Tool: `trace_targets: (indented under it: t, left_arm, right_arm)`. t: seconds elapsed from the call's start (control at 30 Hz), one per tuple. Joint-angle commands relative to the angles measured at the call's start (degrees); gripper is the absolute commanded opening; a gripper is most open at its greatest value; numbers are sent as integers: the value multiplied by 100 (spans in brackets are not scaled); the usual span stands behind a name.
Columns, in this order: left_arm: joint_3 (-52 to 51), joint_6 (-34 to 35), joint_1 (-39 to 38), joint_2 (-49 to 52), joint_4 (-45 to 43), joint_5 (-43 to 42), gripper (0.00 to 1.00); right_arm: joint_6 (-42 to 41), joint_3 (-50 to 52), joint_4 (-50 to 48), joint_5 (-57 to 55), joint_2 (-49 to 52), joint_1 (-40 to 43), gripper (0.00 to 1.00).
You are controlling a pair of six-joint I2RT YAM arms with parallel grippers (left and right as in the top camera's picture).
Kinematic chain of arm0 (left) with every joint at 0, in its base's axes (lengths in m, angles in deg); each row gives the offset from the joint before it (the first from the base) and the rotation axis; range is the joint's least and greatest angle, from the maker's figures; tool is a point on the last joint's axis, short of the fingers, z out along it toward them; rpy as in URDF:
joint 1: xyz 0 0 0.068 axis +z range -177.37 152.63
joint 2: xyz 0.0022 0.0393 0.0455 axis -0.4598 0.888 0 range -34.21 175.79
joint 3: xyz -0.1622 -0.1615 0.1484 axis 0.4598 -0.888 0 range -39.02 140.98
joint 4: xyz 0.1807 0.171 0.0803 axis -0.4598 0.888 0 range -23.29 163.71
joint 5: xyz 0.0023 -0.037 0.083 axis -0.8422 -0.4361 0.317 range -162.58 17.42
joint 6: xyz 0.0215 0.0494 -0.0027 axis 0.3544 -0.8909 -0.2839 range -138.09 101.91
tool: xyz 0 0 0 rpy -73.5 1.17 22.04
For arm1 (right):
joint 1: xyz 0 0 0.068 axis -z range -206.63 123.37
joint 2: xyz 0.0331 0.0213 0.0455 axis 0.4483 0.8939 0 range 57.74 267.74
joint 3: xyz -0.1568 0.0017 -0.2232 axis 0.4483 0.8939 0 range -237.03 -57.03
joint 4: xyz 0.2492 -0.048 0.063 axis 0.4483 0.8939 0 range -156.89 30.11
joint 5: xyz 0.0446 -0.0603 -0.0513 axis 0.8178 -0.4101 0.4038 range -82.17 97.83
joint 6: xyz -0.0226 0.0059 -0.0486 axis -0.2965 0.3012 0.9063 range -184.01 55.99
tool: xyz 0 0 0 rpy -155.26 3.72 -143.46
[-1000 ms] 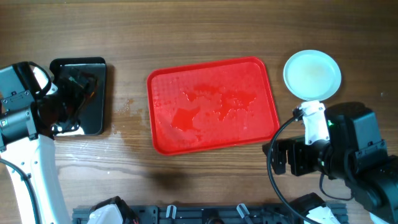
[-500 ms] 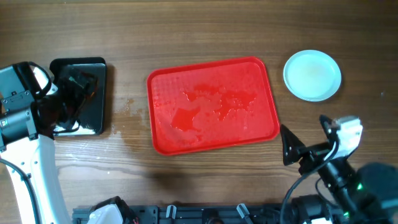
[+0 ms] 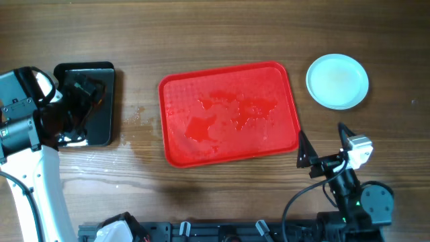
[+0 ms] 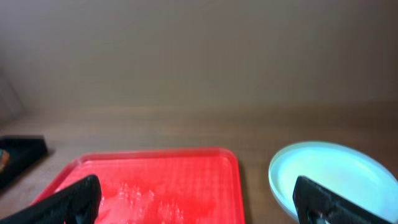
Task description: Clean dirty plates on tray and stack at the side
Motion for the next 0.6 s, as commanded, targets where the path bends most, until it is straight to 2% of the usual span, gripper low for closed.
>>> trace_targets:
  t: [0.0,0.1,0.23,0.33,0.57]
  left_arm:
    - [-20,-48,4,-35,-13,-83,100]
    - [-20,-48,4,-35,-15,-83,100]
    - [-20,-48,4,-35,-13,-83,100]
    - [-20,-48,4,-35,-15,-83,100]
    - [-20,-48,4,-35,-13,-83,100]
  right_arm:
    - [42,503,-673,127,-173,42,100]
    - [39,931,-1434,127,-208,42,100]
    - [39,1276,-1917,127,-208,42,100]
    - [44,1488,-2120,66,-208,42,100]
    - [101,1528,-1832,-476,-208,42,100]
